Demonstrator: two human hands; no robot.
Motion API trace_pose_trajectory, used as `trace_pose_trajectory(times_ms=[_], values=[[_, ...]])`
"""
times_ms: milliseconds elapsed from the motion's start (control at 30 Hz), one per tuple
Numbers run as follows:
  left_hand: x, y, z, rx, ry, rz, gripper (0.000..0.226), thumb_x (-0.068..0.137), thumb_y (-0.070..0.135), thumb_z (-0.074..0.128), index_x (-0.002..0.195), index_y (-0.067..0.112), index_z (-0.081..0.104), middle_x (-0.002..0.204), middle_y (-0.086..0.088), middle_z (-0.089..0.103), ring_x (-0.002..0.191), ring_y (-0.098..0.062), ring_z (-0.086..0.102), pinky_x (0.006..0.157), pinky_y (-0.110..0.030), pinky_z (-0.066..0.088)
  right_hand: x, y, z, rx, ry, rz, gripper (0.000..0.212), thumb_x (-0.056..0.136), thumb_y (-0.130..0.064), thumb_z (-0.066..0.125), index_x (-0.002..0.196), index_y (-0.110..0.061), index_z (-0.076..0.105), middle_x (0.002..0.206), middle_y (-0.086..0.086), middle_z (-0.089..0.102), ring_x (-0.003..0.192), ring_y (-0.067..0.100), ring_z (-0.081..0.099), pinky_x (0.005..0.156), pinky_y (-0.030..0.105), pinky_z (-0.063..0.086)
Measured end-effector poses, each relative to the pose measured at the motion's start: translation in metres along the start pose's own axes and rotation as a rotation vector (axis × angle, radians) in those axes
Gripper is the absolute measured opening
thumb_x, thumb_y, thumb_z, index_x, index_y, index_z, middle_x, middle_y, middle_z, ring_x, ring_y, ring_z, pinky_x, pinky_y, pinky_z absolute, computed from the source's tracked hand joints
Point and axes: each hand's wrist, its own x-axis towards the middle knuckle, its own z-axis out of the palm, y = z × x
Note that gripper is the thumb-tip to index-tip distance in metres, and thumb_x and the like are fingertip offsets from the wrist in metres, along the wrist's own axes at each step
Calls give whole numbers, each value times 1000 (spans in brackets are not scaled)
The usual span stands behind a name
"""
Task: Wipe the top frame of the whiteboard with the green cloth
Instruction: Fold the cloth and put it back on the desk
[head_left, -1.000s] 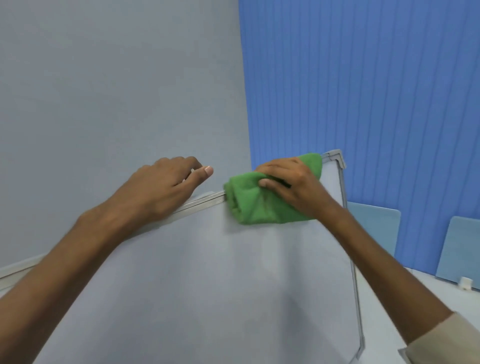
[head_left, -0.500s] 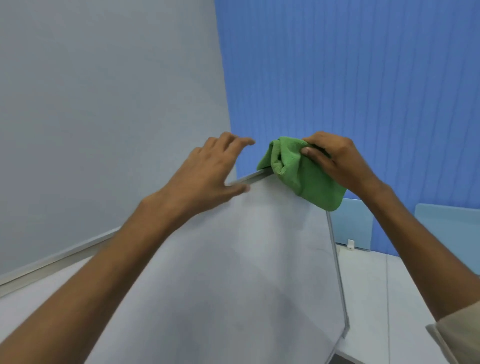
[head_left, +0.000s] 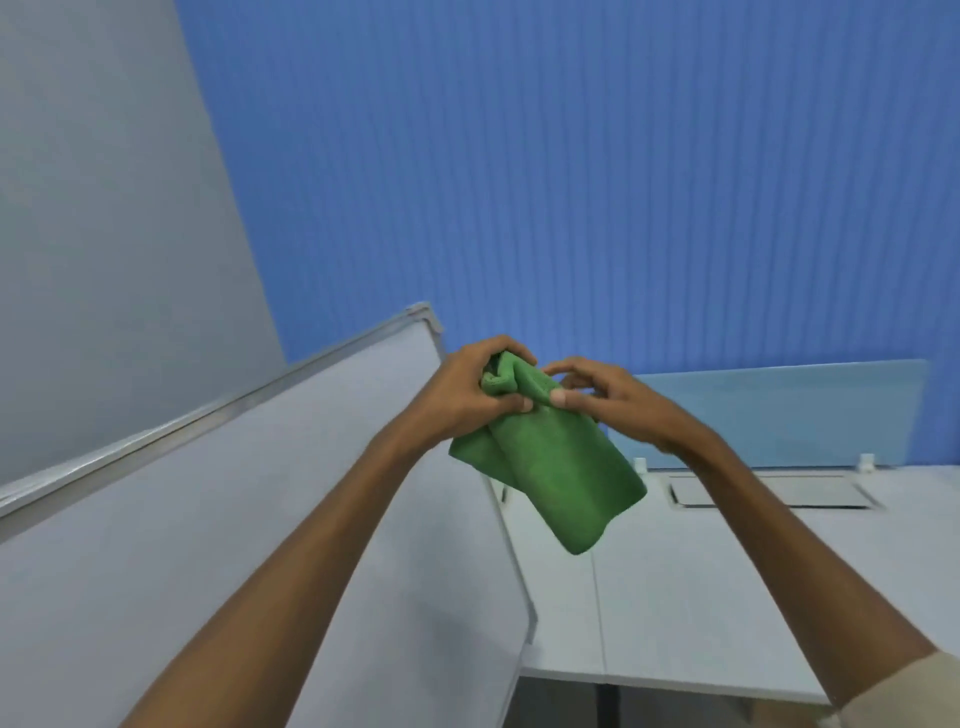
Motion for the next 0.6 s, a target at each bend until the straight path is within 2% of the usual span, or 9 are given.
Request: trace_pose_trajectory(times_ms=[67, 133, 167, 233, 300, 400, 467, 600], values=[[28, -13, 37, -85, 39, -38, 38, 75, 14, 80, 110, 17, 65, 103, -4, 71, 96, -20, 67, 84, -34, 54, -21, 46, -15, 85, -3, 145, 41, 83, -49, 70, 121, -38, 59, 113, -8, 71, 103, 6, 70, 81, 23, 55], [53, -28, 73, -157, 81, -94, 38, 77, 13, 77, 111, 18, 62, 102, -5, 69, 93, -19, 65, 84, -35, 52, -41, 92, -29, 93, 7, 255, 47, 76, -53, 77, 118, -41, 59, 112, -11, 72, 101, 9, 71, 77, 25, 57], [69, -37, 96, -194, 93, -123, 37, 79, 12, 75, 112, 19, 60, 102, -5, 68, 92, -19, 63, 84, -34, 51, -51, 117, -39, 104, 33, 300, 50, 72, -52, 80, 116, -41, 60, 107, -11, 73, 94, 10, 72, 70, 23, 58], [93, -57, 141, -231, 116, -184, 40, 81, 11, 73, 117, 19, 58, 103, -7, 66, 94, -22, 62, 85, -35, 50, -66, 161, -54, 163, 145, 369, 52, 69, -45, 85, 114, -38, 61, 93, -7, 75, 69, 15, 69, 51, 22, 52], [105, -81, 191, -287, 129, -274, 44, 82, 10, 74, 121, 17, 56, 106, -12, 65, 97, -27, 62, 86, -36, 51, -80, 206, -64, 272, 296, 435, 48, 70, -36, 86, 112, -33, 62, 90, 0, 73, 60, 16, 62, 44, 24, 46], [108, -121, 273, -441, -20, -438, 59, 81, 6, 76, 132, 16, 49, 121, -23, 59, 111, -38, 60, 95, -47, 53, -101, 280, -69, 399, 499, 597, 43, 76, -26, 84, 112, -23, 62, 107, 14, 70, 72, 17, 66, 49, 26, 50], [96, -149, 322, -491, -156, -530, 75, 77, 3, 80, 140, 19, 42, 130, -25, 50, 119, -40, 56, 97, -51, 53, -122, 328, -58, 371, 534, 722, 39, 80, -24, 80, 112, -16, 59, 112, 19, 68, 75, 18, 67, 50, 26, 53], [64, -201, 410, -380, -321, -656, 88, 75, 1, 79, 147, 23, 32, 132, -16, 39, 123, -34, 47, 96, -35, 49, -167, 410, -25, 293, 438, 899, 37, 85, -20, 75, 115, -14, 54, 115, 17, 63, 90, 28, 68, 57, 30, 59]])
